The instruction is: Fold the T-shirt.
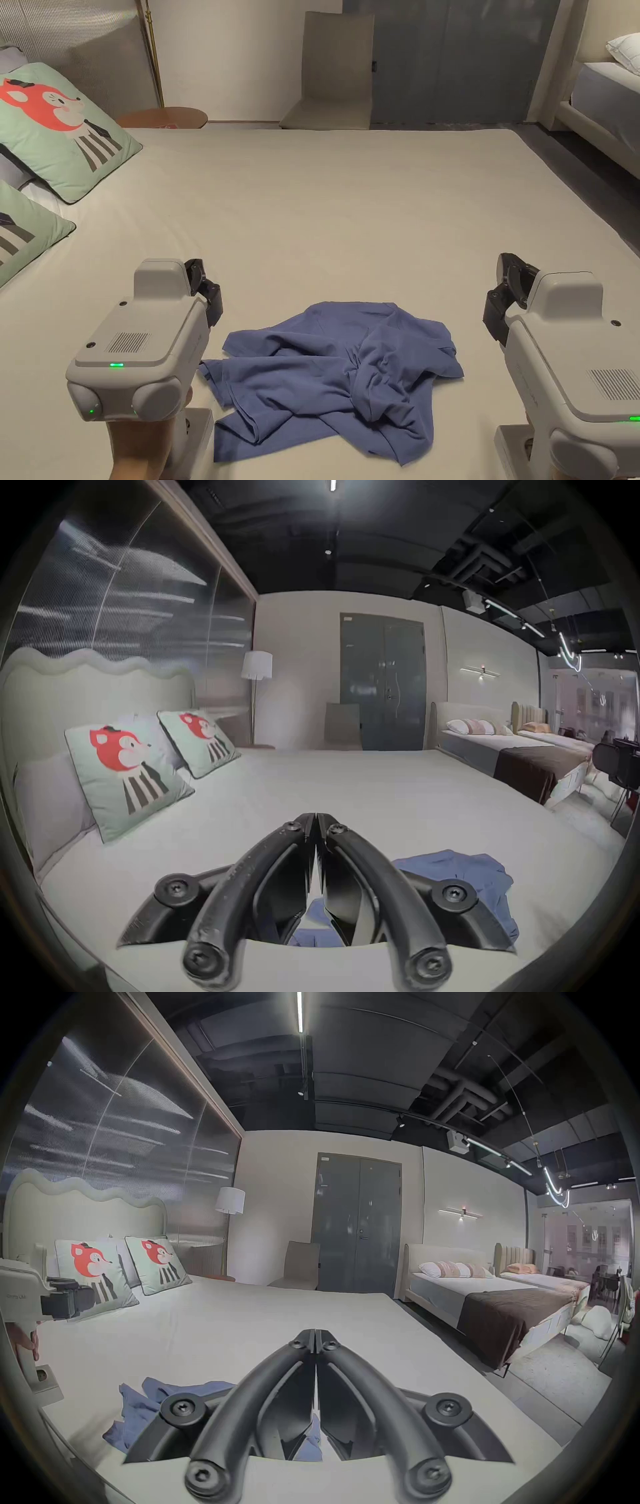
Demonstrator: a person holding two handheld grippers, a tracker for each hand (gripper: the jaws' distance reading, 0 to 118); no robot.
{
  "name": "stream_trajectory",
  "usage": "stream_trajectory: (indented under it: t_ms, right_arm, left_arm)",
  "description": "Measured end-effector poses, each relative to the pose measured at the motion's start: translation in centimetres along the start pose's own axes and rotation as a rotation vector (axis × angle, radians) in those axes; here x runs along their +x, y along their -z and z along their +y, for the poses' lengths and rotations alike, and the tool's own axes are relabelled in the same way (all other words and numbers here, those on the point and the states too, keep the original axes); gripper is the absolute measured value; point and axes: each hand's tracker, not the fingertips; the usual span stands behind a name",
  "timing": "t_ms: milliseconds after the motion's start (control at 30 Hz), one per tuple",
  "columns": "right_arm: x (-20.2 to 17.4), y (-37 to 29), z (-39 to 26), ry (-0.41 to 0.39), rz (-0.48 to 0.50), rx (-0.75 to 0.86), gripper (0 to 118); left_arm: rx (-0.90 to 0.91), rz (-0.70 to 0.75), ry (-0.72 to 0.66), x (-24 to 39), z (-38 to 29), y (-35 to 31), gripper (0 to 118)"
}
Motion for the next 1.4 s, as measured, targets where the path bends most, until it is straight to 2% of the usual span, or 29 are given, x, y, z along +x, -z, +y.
stream_trajectory:
  t_ms: [133, 367, 467, 600, 633, 667, 733, 767, 933, 967, 1000, 1033, 1067, 1133, 1200, 1400]
  right_arm:
    - [0.2, 0.0, -0.1, 0.000, -0.002, -0.006, 1]
    - [0.7, 0.6, -1.1, -0.003, -0.006, -0.025, 1]
    - [0.9, 0.9, -1.6, 0.004, -0.007, -0.040, 1]
    - [1.0, 1.1, -2.5, 0.005, -0.005, -0.057, 1]
    - [0.9, 1.0, -2.5, 0.006, -0.004, -0.062, 1]
    - [1.0, 1.0, -2.7, 0.007, -0.004, -0.066, 1]
    - [1.0, 1.1, -3.0, 0.010, -0.002, -0.076, 1]
    - [1.0, 1.1, -3.1, 0.011, -0.001, -0.081, 1]
    - [1.3, 1.1, -3.2, 0.009, 0.000, -0.097, 1]
    - [1.4, 1.1, -3.3, 0.011, -0.001, -0.100, 1]
    - [1.5, 1.2, -3.4, 0.013, -0.002, -0.102, 1]
    - [1.6, 1.3, -3.6, 0.015, -0.003, -0.104, 1]
    - [1.7, 1.4, -3.7, 0.018, -0.004, -0.106, 1]
    - [1.8, 1.4, -3.9, 0.019, -0.005, -0.109, 1]
    - [1.9, 1.4, -3.9, 0.017, -0.006, -0.112, 1]
    - [2.5, 4.2, -5.1, 0.038, 0.013, -0.215, 1]
  left_arm:
    - [-0.062, -0.005, -0.021, -0.5, -0.3, 0.4, 0]
    - [-0.405, -0.085, -0.125, -1.4, -3.5, 1.8, 0]
    - [-0.561, -0.098, -0.115, -1.1, -6.0, 2.0, 0]
    - [-0.667, -0.125, -0.160, -0.6, -9.3, 1.9, 1]
    - [-0.686, -0.135, -0.171, -0.4, -9.9, 2.0, 12]
    - [-0.703, -0.132, -0.172, -0.3, -10.7, 2.0, 35]
    - [-0.733, -0.114, -0.171, 0.1, -11.6, 2.3, 100]
    - [-0.764, -0.108, -0.162, 0.3, -12.1, 2.4, 108]
    - [-0.749, -0.098, -0.098, 1.9, -12.9, 2.2, 102]
    - [-0.757, -0.103, -0.090, 2.2, -13.1, 2.3, 97]
    - [-0.760, -0.106, -0.086, 2.4, -13.5, 2.3, 82]
    - [-0.771, -0.099, -0.077, 2.7, -13.9, 2.4, 49]
    - [-0.778, -0.060, -0.052, 3.1, -14.3, 2.6, 29]
    - [-0.745, -0.067, -0.062, 3.4, -14.1, 2.0, 23]
    - [-0.730, -0.090, -0.069, 3.6, -13.8, 1.9, 5]
    - [-0.694, -0.115, -0.124, 2.6, -10.9, 0.8, 5]
